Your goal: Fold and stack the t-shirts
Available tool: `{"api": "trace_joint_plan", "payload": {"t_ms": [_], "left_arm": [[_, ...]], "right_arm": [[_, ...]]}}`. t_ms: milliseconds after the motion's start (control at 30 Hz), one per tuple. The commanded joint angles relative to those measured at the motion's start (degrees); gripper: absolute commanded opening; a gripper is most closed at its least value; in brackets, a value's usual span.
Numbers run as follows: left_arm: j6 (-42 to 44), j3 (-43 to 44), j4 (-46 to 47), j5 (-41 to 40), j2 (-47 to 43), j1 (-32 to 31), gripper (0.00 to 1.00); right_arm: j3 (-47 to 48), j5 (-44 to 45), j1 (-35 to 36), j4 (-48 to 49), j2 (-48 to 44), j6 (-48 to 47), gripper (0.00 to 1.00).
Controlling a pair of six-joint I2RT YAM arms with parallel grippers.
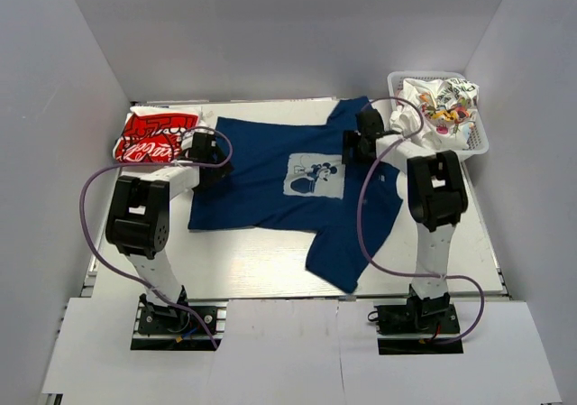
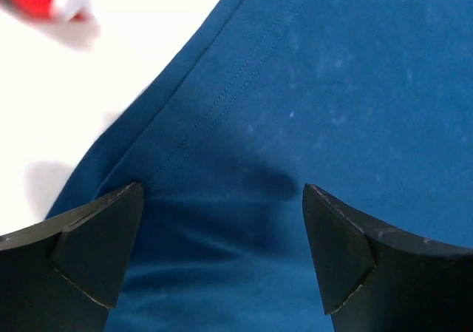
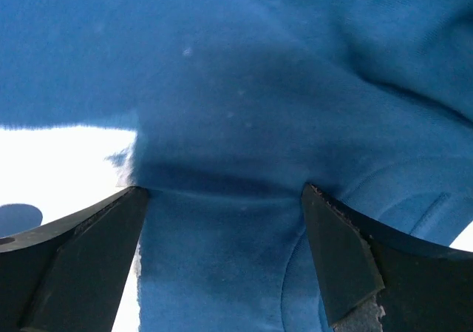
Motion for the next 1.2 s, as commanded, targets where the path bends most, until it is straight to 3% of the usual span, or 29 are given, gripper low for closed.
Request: {"api": "trace_joint_plan", "payload": {"t_ms": [0,133,333,433,500,633,800,1000,1167], "left_arm": [[-3.6,-5.2,-6.7,-2.7,-1.3,-0.7,0.99],[-3.6,-7.2,-3.7,3.1,-3.1,-0.7,0.99],[-3.0,-0.7,-8.6,1.0,-5.9,-0.7,0.99],[-1.9,-0.1,-10.7,-1.2,-12.4,-0.7,0.99],[-1.9,-3.7,-11.5,-3.3,-17.0,-0.7,0.99],[-8.5,-13.8,-17.6,-7.2,-28.3,0.1,0.99],[-13.6,-23.7,-21.0,-8.0,-39.2,0.1,0.99],[-14.1,-31.3,-16.7,-9.0,-42.7,0.7,0.99],[-13.6,-31.3,-11.5,-5.8,-36.5,0.7,0.89]], "right_arm": [[8.5,0.8,-1.3,-3.0,6.5,-4.8,0.90],[15.9,-3.0,-2.3,-3.7,10.1,-10.3,0.90],[17.2,-7.6,-1.8,-2.6,5.0,-18.5,0.90],[9.1,-7.3,-0.9,-0.3,-6.5,-14.2,0.90],[5.3,-7.9,-0.7,-0.4,-15.0,-8.2,0.90],[-15.9,-9.3,1.0,5.9,-29.1,-2.2,0.90],[-25.2,-9.7,5.0,3.6,-43.3,2.8,0.90],[-31.5,-5.2,16.7,-6.4,-48.3,2.7,0.90],[-34.4,-1.0,24.1,-10.7,-47.3,2.1,0.90]]}}
